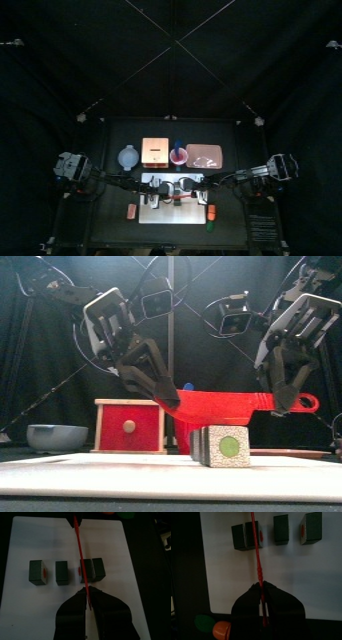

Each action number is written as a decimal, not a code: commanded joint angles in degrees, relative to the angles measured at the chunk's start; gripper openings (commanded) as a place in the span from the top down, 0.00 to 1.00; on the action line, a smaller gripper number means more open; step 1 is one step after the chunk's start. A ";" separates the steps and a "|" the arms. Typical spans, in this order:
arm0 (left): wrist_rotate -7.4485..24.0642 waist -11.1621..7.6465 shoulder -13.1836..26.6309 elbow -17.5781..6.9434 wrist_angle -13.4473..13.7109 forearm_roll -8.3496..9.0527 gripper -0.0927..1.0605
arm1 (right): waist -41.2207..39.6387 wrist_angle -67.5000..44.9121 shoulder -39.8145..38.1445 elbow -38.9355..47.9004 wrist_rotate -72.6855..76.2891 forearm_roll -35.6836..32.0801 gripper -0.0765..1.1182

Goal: Place sushi on board then cut the sushi with the knife then place the pieces on the plate
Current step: Cut the sushi into 4 pieces

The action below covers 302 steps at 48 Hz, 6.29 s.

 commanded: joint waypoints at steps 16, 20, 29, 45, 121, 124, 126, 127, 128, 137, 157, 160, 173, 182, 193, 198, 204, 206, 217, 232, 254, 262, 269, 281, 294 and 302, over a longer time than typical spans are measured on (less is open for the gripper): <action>-0.09 -1.67 -0.53 -2.55 -0.79 -1.49 0.50 | 1.67 -0.53 -1.58 -1.49 0.18 2.02 0.72; -0.09 -1.76 -0.26 -2.46 -0.79 -1.49 0.50 | 1.67 -0.62 -1.41 -1.49 0.18 2.02 0.72; -0.09 -1.85 0.18 -2.29 -0.79 -2.46 0.50 | 1.67 -0.62 -1.14 -1.32 0.18 2.02 0.72; 0.09 -1.85 0.44 -1.93 -0.79 -3.60 0.50 | 1.76 -0.70 -0.70 -0.97 0.18 2.64 0.72; 0.35 -1.14 0.70 -1.58 -0.44 -2.20 0.50 | 2.37 -1.85 -1.93 -2.90 0.09 1.93 0.72; 0.35 -1.14 0.53 -1.67 -0.44 -1.58 0.50 | 2.37 -1.85 -1.93 -2.90 0.09 1.93 0.72; 0.35 -1.14 0.53 -1.67 -0.44 -1.23 0.50 | 2.37 -1.85 -1.93 -2.81 0.09 2.02 0.72; 0.35 -1.14 0.53 -1.67 -0.44 -1.14 0.50 | 2.37 -1.85 -1.93 -2.81 0.09 2.02 0.72; 0.35 -1.14 0.44 -1.67 -0.44 -1.05 0.50 | 2.37 -1.85 -1.93 -2.81 0.09 1.93 0.72; 0.35 -0.88 0.44 -1.58 -0.44 -0.79 0.50 | 2.37 -1.85 -1.93 -2.37 0.18 2.11 0.72; 0.35 0.18 0.79 -1.49 -0.44 0.00 0.50 | 2.46 -2.11 -1.41 -1.67 0.18 2.46 0.72; 0.35 0.18 0.88 -1.49 -0.44 0.09 0.50 | 2.55 -2.11 -1.32 -1.58 0.18 2.64 0.72; 0.26 0.18 0.88 -1.49 -0.44 0.00 0.50 | 2.81 -2.11 -1.32 -1.58 0.18 3.43 0.72; 0.26 0.18 0.88 -1.58 -0.44 -0.09 0.50 | 2.90 -2.11 -1.32 -1.58 0.18 3.96 0.72; 0.26 0.18 0.88 -1.49 -0.44 -0.09 0.50 | 3.08 -2.11 -1.32 -1.49 0.18 4.83 0.72; 0.18 0.18 0.97 -1.49 -0.44 -0.09 0.50 | 3.34 -2.11 -0.97 -1.49 0.18 4.92 0.72; 0.18 0.18 1.05 -1.49 -0.44 -0.09 0.50 | 3.60 -2.11 -0.18 -1.49 0.18 5.36 0.72; 0.18 0.18 1.14 -1.41 -0.44 -0.09 0.50 | 3.69 -2.11 0.00 -1.49 0.18 5.36 0.72; 0.18 0.18 1.67 -1.41 -0.44 -0.09 0.50 | 4.04 -2.11 1.49 -1.49 0.18 5.54 0.72; -0.09 0.00 2.99 -1.41 -0.44 -0.18 0.50 | 4.48 -2.11 3.43 -1.58 0.18 5.54 0.72; -0.09 -0.44 5.10 -1.41 -0.44 -2.29 0.50 | 5.54 -2.11 7.29 -2.90 0.18 5.54 0.72; -0.09 -0.53 5.63 -1.41 -0.44 -2.90 0.50 | 6.33 -2.11 8.53 -3.43 0.35 5.71 0.72; -0.09 -0.88 5.54 -1.49 -0.44 -3.69 0.50 | 7.12 -2.11 8.70 -3.69 0.35 6.77 0.72; -0.09 -2.72 5.10 -1.93 -0.35 -4.92 0.50 | 8.53 -1.93 8.70 -4.22 0.35 8.17 0.72; 0.00 -3.78 4.31 -1.93 -0.44 -5.36 0.50 | 8.26 -1.85 7.91 -5.45 0.18 7.73 0.72; 0.00 -3.78 2.72 -1.93 -0.70 -5.27 0.50 | 8.17 -1.67 6.33 -5.89 0.18 7.65 0.72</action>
